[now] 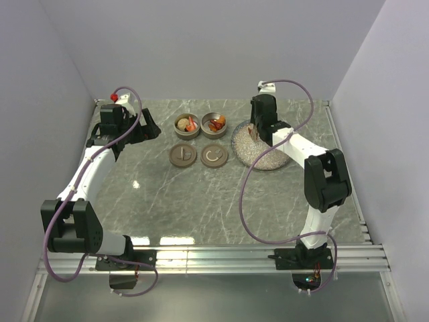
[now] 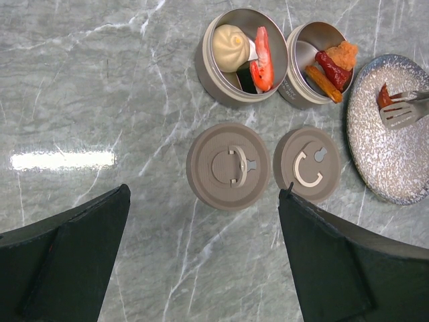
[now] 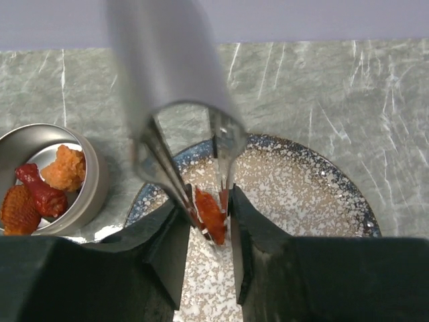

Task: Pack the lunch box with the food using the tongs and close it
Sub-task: Pick up the food using the clamp, then place the food into the lunch box

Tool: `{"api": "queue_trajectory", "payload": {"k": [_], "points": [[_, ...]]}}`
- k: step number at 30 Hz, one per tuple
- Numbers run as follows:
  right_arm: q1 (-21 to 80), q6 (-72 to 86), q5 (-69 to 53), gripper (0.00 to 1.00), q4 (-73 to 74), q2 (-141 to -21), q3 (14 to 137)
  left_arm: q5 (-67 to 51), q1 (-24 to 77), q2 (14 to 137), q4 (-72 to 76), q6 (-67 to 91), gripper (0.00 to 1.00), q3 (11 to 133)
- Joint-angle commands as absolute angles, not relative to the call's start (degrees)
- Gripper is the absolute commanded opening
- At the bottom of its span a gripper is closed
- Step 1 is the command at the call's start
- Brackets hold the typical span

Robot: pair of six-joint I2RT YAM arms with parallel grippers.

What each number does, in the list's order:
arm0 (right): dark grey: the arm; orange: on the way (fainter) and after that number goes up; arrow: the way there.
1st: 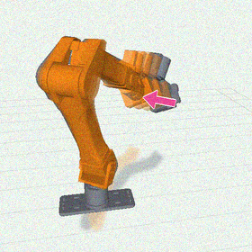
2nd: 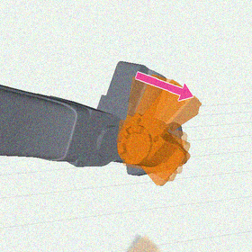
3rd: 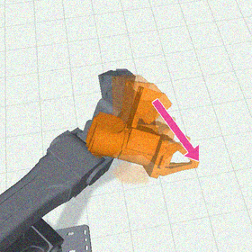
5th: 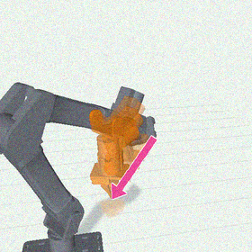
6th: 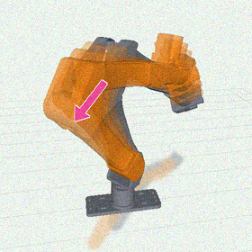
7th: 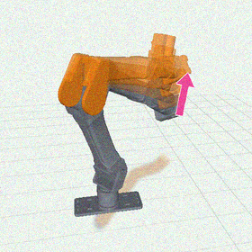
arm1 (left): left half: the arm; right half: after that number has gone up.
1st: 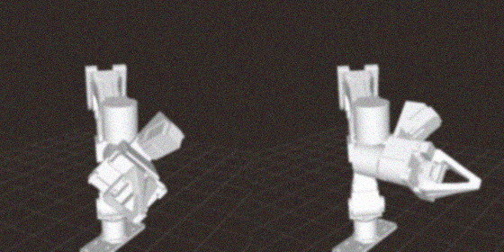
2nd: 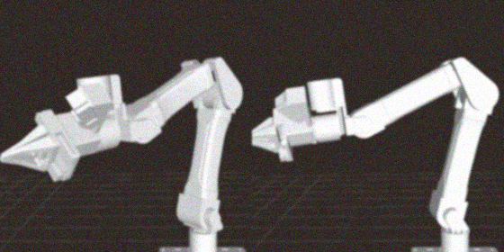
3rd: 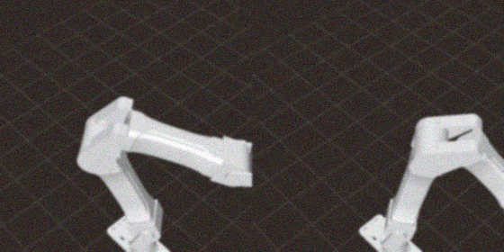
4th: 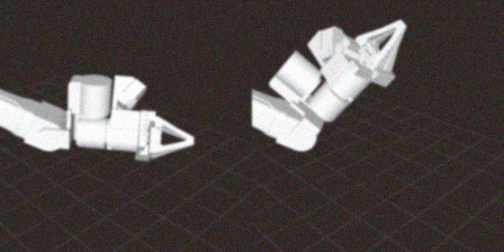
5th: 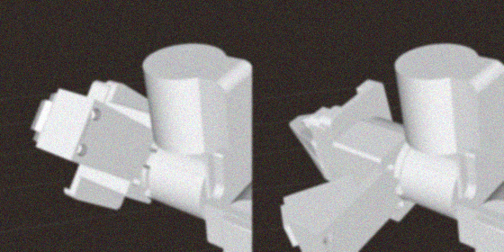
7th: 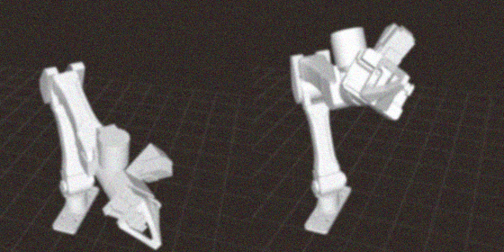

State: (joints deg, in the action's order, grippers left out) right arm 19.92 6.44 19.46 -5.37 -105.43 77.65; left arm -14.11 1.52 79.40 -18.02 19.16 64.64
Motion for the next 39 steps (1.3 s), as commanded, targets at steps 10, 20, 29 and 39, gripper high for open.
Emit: {"api": "queue_trajectory", "payload": {"k": [10,20,29,39], "points": [[20.48,3.96,17.24,0.18,-5.97,-100.73,85.06,-14.41,1.23,79.45,-16.96,18.46,0.99,67.06],[28.64,7.99,6.25,0.18,-5.27,-106.08,99.04,-14.41,1.23,79.19,-17.14,18.46,0.99,66.71],[34.53,11.77,1.67,0.19,-2.73,-117.85,111.88,-14.24,1.23,78.66,-17.14,18.46,1.0,66.53],[35.77,12.92,2.2,0.21,-1.41,-123.92,117.16,-13.89,1.23,78.14,-17.23,18.28,0.99,66.27]]}}
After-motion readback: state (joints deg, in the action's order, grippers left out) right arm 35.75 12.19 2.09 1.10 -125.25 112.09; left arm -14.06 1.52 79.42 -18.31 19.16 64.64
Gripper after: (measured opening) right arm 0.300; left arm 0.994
